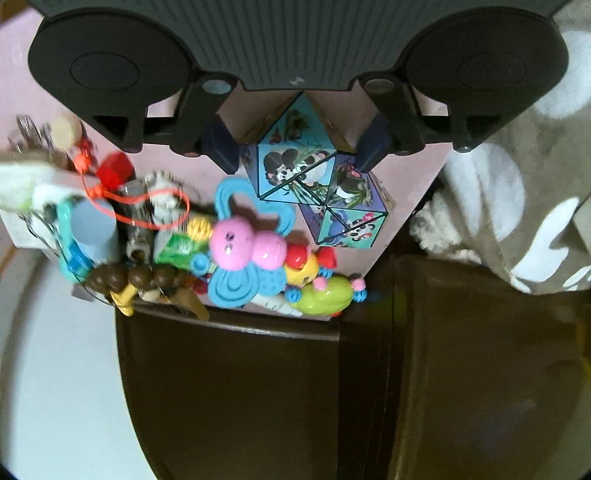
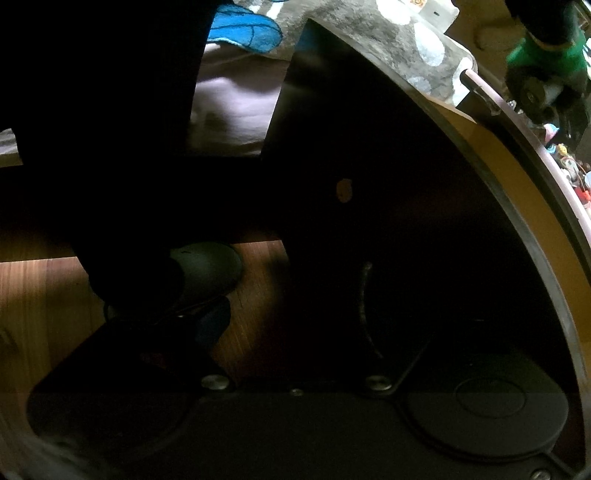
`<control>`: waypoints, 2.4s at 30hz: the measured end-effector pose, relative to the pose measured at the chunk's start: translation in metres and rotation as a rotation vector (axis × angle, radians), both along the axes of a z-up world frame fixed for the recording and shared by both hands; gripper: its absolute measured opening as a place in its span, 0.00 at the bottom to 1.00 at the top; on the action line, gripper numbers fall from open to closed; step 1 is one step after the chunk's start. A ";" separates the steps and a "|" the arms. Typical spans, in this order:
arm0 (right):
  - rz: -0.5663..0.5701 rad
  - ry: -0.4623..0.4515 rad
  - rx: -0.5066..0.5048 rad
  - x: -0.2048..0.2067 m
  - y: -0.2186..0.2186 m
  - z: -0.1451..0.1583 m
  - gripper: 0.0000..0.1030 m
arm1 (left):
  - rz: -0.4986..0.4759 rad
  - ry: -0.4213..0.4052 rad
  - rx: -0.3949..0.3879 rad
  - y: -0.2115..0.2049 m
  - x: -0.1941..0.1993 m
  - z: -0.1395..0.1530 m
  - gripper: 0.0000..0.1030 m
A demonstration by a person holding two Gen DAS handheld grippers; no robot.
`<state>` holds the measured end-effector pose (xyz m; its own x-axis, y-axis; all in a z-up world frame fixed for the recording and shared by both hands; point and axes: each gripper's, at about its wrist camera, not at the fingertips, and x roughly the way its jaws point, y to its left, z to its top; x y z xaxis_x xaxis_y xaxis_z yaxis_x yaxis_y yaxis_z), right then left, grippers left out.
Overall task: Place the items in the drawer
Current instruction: 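Grasp the panda-print cube puzzle with the left gripper while the right gripper holds the drawer open, then lower the cube puzzle into the open drawer and open the left gripper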
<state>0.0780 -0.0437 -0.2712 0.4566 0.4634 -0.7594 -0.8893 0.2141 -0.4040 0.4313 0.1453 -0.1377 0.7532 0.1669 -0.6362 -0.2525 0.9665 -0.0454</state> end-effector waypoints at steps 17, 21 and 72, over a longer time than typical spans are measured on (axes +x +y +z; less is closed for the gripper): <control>0.008 -0.005 -0.007 0.000 0.002 -0.002 0.85 | 0.113 0.054 0.006 0.016 -0.006 0.005 0.70; 0.012 -0.005 -0.008 0.000 0.002 -0.002 0.85 | 0.026 0.053 0.005 0.010 -0.017 0.008 0.59; 0.047 -0.026 -0.027 -0.004 0.003 -0.006 0.87 | -0.373 0.325 -0.137 -0.110 -0.100 -0.087 0.58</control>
<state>0.0743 -0.0409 -0.2776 0.4550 0.4640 -0.7600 -0.8870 0.1612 -0.4327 0.3309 0.0350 -0.2245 0.5055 -0.1770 -0.8445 0.0865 0.9842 -0.1545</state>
